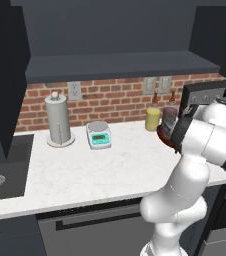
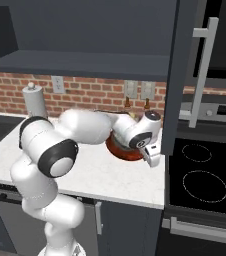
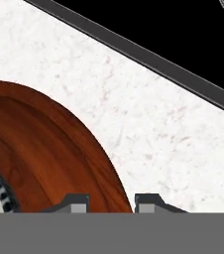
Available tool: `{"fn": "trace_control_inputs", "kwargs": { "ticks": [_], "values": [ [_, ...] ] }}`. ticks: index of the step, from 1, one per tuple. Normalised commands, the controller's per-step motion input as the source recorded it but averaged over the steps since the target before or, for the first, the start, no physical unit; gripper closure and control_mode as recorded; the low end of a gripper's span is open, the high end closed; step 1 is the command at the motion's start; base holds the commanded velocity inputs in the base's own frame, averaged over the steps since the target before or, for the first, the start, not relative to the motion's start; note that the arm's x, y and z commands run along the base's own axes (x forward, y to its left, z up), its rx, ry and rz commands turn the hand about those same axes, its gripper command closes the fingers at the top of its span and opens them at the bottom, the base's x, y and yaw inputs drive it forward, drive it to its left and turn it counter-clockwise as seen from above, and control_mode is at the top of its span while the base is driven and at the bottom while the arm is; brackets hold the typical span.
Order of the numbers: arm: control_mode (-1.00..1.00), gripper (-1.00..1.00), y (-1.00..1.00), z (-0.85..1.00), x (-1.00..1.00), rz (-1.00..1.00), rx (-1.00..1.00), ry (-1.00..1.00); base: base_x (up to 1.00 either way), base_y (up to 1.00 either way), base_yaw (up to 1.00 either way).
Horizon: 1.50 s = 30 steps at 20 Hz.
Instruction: Pick up the bowls on the counter and stack them on top of one another in the open cabinet. Place the smaller bowl on top of the larger bowl.
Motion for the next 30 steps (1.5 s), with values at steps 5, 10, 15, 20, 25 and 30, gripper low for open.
{"fn": "trace_control_inputs", "kwargs": {
  "ticks": [5,10,15,20,25,30],
  "values": [
    [-1.0,1.0,0.14,1.0,-0.46,-0.1,-0.01,-0.27,0.0,0.0,0.0],
    [-1.0,1.0,0.59,1.0,-0.31,-0.03,-0.12,-0.24,0.0,0.0,0.0],
    [-1.0,1.0,1.0,1.0,-0.31,-0.01,-0.14,-0.12,0.0,0.0,0.0],
    [-1.0,1.0,0.62,1.0,-0.64,-0.09,-0.04,-0.03,0.0,0.0,0.0],
    [-1.0,1.0,0.34,1.0,-0.76,-0.11,0.0,-0.02,0.0,0.0,0.0],
    [-1.0,1.0,0.25,1.0,-0.6,-0.11,0.0,-0.04,0.0,0.0,0.0]
  ]
}}
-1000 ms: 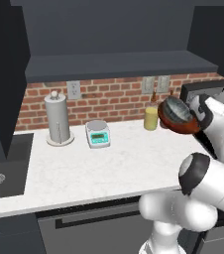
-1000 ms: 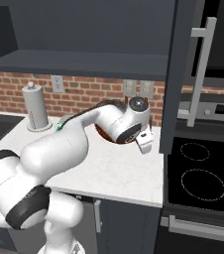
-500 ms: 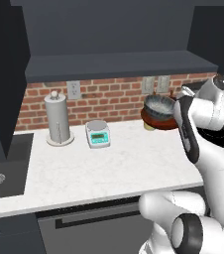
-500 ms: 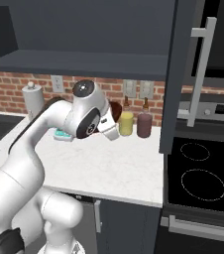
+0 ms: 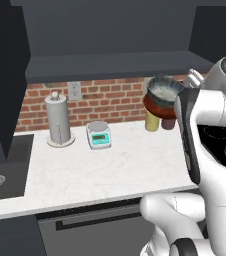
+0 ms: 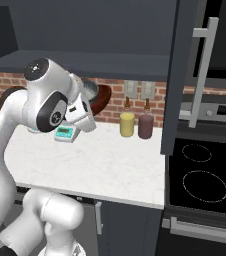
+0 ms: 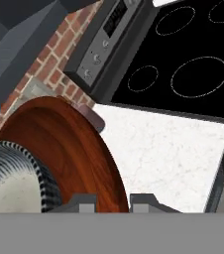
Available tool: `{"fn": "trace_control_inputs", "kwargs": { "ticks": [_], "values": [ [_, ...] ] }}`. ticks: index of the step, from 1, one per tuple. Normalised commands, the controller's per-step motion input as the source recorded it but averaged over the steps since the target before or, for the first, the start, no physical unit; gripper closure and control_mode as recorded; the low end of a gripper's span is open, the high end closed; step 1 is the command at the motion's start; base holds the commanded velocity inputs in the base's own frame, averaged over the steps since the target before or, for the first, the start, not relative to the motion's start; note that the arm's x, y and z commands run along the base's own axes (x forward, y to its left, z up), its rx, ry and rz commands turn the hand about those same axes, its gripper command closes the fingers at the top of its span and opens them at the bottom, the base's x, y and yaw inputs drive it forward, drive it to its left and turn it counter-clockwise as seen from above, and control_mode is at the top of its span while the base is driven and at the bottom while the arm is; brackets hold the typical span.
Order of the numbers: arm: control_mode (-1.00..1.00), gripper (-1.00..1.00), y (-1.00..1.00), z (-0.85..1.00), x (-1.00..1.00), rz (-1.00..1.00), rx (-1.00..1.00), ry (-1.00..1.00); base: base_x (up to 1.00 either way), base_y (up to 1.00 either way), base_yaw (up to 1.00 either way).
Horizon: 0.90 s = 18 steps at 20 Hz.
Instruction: Pick up the bowls on the counter and stack them on top of one another in the open cabinet. Place the smaller bowl on top of the larger bowl.
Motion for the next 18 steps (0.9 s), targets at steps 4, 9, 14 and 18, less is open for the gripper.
{"fn": "trace_control_inputs", "kwargs": {
  "ticks": [4,9,14,18],
  "values": [
    [-1.0,1.0,0.12,0.82,-0.02,-0.15,0.07,-0.02,0.0,0.0,0.0],
    [-1.0,1.0,0.0,0.0,0.05,-0.13,0.26,-0.07,0.0,0.0,0.0],
    [-1.0,1.0,0.0,-0.22,0.0,0.0,0.3,-0.22,0.0,0.0,0.0],
    [-1.0,1.0,0.11,-0.06,0.17,0.0,0.07,-0.12,0.0,0.0,0.0]
  ]
}}
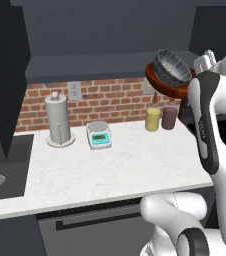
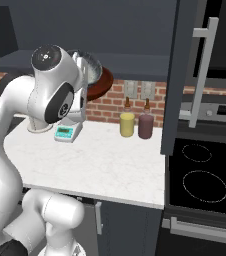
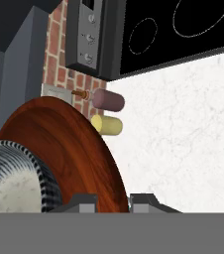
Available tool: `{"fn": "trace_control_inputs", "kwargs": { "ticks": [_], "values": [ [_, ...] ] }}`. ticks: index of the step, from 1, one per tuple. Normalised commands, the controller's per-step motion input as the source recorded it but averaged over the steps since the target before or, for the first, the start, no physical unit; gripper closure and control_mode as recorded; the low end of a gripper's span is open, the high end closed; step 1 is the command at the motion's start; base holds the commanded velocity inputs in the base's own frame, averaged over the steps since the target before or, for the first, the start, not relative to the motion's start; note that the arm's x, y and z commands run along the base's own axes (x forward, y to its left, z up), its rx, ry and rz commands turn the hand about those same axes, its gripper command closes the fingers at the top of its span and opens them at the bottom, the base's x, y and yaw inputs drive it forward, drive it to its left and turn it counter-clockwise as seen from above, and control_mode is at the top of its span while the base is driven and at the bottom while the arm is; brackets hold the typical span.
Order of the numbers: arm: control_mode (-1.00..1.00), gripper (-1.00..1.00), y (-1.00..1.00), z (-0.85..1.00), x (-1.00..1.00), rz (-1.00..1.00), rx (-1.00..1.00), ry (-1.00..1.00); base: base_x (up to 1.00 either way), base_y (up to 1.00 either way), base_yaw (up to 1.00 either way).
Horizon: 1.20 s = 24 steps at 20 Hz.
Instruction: Pick up the bowls on the counter and stack them on top of one another in the open cabinet. Place the smaller bowl on top of the larger bowl.
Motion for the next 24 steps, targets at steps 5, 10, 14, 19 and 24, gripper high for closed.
{"fn": "trace_control_inputs", "kwargs": {
  "ticks": [5,10,14,19,24],
  "values": [
    [-1.0,1.0,0.01,0.14,0.5,-0.08,0.0,-0.09,0.0,0.0,0.0],
    [-1.0,1.0,0.0,0.24,0.56,-0.07,0.0,0.0,0.0,0.0,0.0],
    [-1.0,1.0,0.0,0.01,0.78,-0.04,0.01,0.13,0.0,0.0,0.0],
    [-1.0,1.0,0.0,0.09,0.76,-0.04,0.0,0.12,0.0,0.0,0.0],
    [-1.0,1.0,0.0,0.21,0.59,-0.02,0.0,0.04,0.0,0.0,0.0]
  ]
}}
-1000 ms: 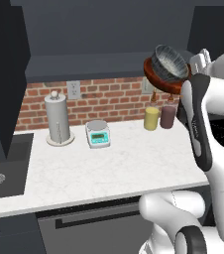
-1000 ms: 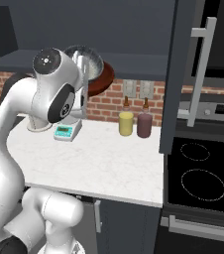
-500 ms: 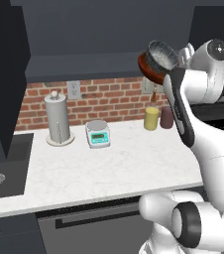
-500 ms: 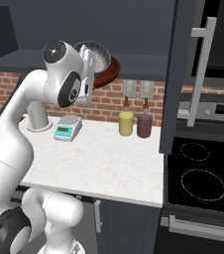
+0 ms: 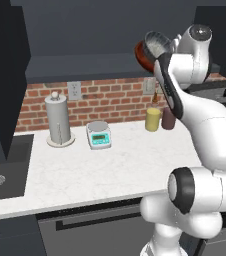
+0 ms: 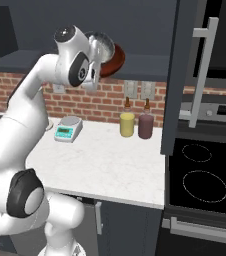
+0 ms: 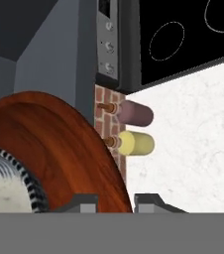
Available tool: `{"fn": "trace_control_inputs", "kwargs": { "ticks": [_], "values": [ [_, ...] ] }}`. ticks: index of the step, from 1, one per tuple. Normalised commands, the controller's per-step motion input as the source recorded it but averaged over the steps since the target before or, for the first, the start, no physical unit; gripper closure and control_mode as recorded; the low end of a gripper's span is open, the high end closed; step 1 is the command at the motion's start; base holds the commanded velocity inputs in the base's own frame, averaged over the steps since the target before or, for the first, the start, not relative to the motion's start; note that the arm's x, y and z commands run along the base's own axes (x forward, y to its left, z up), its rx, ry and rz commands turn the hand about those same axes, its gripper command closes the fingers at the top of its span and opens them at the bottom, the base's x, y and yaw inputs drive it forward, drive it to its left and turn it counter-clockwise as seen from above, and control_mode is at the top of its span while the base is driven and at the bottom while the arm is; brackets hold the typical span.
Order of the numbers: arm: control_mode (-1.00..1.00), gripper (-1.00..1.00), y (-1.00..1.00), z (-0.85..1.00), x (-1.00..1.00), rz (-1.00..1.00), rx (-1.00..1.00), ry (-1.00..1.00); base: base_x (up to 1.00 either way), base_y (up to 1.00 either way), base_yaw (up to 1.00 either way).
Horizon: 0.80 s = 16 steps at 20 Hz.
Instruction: Pick up the bowls on the counter and stack them on top of one another in the open cabinet. Place the smaller bowl on top of the larger bowl.
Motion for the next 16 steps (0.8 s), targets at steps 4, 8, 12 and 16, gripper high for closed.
{"fn": "trace_control_inputs", "kwargs": {
  "ticks": [4,8,12,16],
  "values": [
    [-1.0,1.0,0.0,0.23,0.62,-0.01,0.0,0.07,0.0,0.0,0.0],
    [-1.0,1.0,0.0,0.09,0.63,-0.01,0.0,0.04,0.0,0.0,0.0],
    [-1.0,-1.0,0.0,0.0,0.64,0.0,0.0,0.0,0.0,0.0,0.0],
    [-1.0,-1.0,0.0,0.0,0.25,0.0,0.0,0.0,0.0,0.0,0.0]
  ]
}}
